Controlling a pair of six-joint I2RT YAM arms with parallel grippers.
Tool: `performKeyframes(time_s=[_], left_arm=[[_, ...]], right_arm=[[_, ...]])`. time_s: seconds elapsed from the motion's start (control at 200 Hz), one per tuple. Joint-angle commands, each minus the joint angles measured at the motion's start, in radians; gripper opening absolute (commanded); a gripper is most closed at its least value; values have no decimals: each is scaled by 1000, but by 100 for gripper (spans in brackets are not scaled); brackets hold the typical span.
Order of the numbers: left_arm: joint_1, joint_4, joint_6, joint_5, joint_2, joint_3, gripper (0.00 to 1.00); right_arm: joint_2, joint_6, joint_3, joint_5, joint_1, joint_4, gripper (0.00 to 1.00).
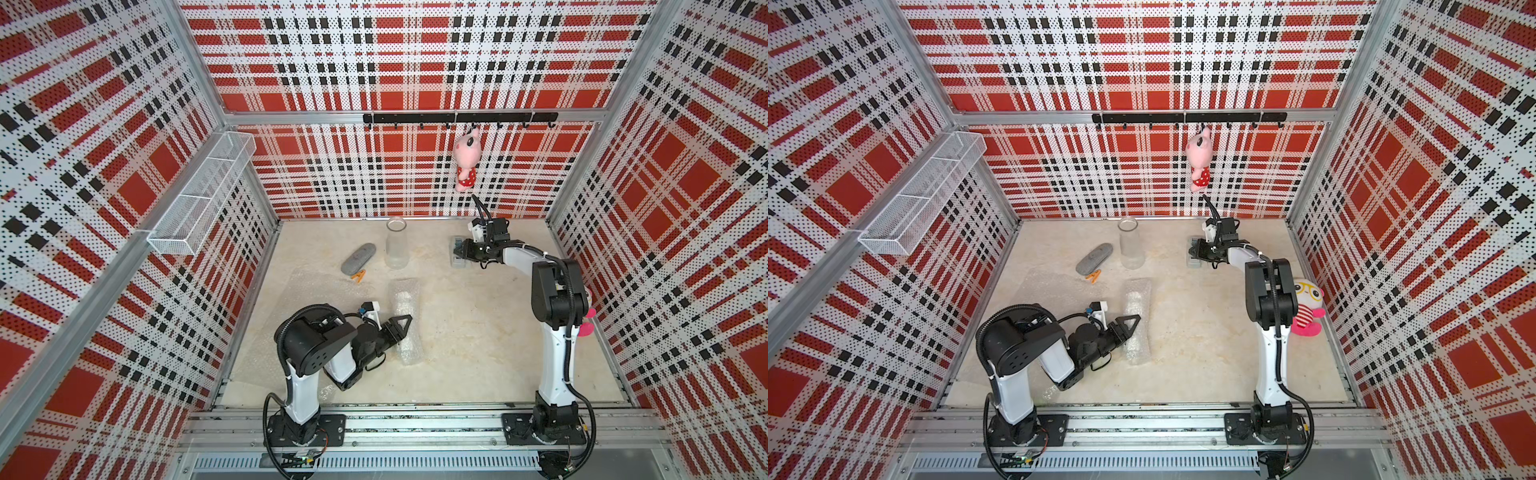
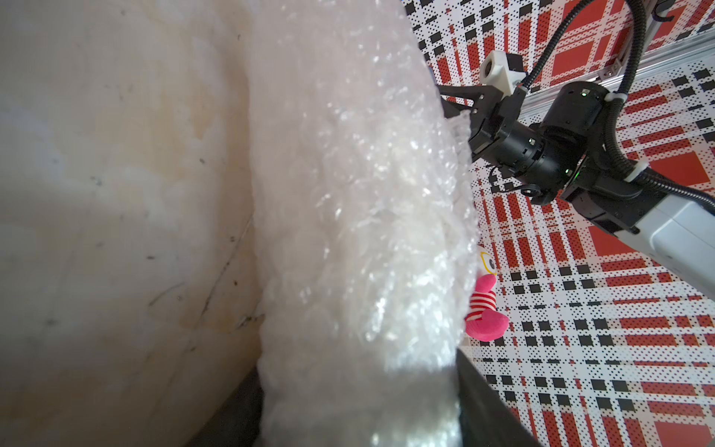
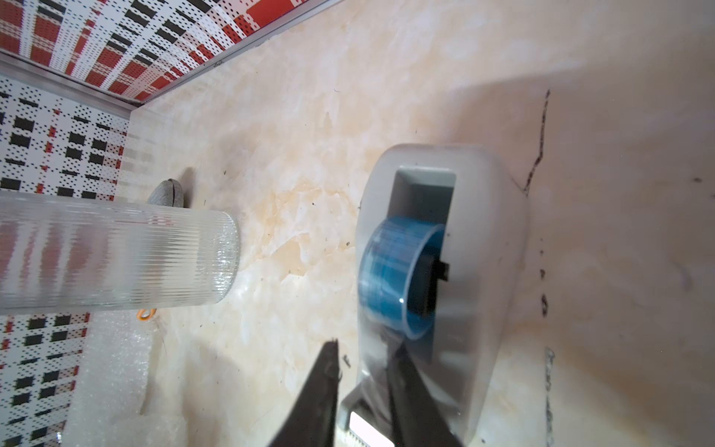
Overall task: Wrap vases in bubble wrap
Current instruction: Tear off the tape using the Tape Cutter.
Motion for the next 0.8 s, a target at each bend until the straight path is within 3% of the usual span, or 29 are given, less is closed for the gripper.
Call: performKeyframes(time_s=[0.0, 0.266, 0.616, 0.797], left_arm=[[13, -128, 25, -7, 43, -31, 37], [13, -126, 25, -7, 44, -33, 37], [14, -116, 25, -8, 44, -38, 37], [14, -108, 23, -5, 45, -40, 37]], right_arm=[[14, 2, -12, -11, 5, 29, 15], [-14, 31, -2, 19, 3, 33, 0], [-82, 212, -60, -149, -26, 173, 0], [-118, 219, -101, -163, -29, 190, 0]])
